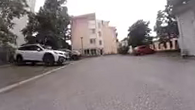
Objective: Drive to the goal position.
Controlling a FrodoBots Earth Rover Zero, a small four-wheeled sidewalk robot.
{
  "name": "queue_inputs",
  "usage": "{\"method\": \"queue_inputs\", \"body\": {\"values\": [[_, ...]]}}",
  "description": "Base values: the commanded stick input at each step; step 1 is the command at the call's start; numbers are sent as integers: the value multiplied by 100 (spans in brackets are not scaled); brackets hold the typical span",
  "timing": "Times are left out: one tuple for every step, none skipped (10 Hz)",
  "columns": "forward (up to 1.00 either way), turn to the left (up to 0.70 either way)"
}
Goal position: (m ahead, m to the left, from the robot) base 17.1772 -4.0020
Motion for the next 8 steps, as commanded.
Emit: {"method": "queue_inputs", "body": {"values": [[60, 0], [60, 0], [60, 0], [60, 0], [60, 0], [60, 0], [60, 0], [60, 0]]}}
